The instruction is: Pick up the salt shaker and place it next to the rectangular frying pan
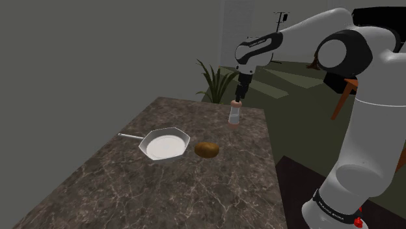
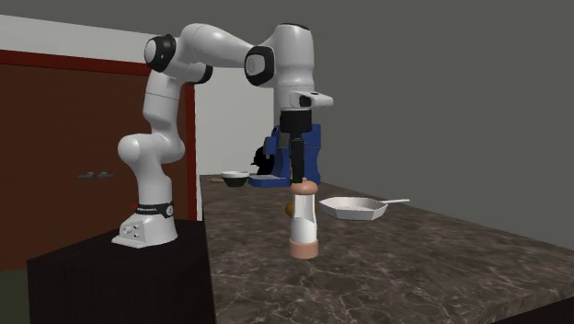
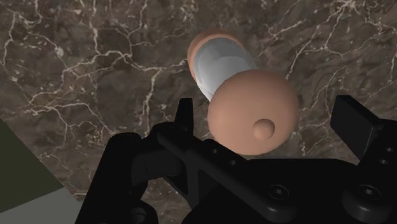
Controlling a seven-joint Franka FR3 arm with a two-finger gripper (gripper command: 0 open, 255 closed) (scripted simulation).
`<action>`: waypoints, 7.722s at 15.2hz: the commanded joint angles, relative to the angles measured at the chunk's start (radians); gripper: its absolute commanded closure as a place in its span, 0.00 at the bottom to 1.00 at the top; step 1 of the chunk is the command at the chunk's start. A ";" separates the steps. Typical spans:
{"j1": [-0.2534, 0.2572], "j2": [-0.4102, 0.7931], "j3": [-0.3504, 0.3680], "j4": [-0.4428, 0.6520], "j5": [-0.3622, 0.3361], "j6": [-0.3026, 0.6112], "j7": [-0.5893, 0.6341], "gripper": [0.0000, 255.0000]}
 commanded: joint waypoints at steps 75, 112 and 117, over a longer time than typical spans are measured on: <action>0.001 0.055 0.009 0.677 0.009 -0.605 0.157 1.00; 0.288 0.066 0.135 0.428 -0.013 -0.279 0.499 1.00; 0.293 0.057 0.136 0.348 -0.013 -0.209 0.489 1.00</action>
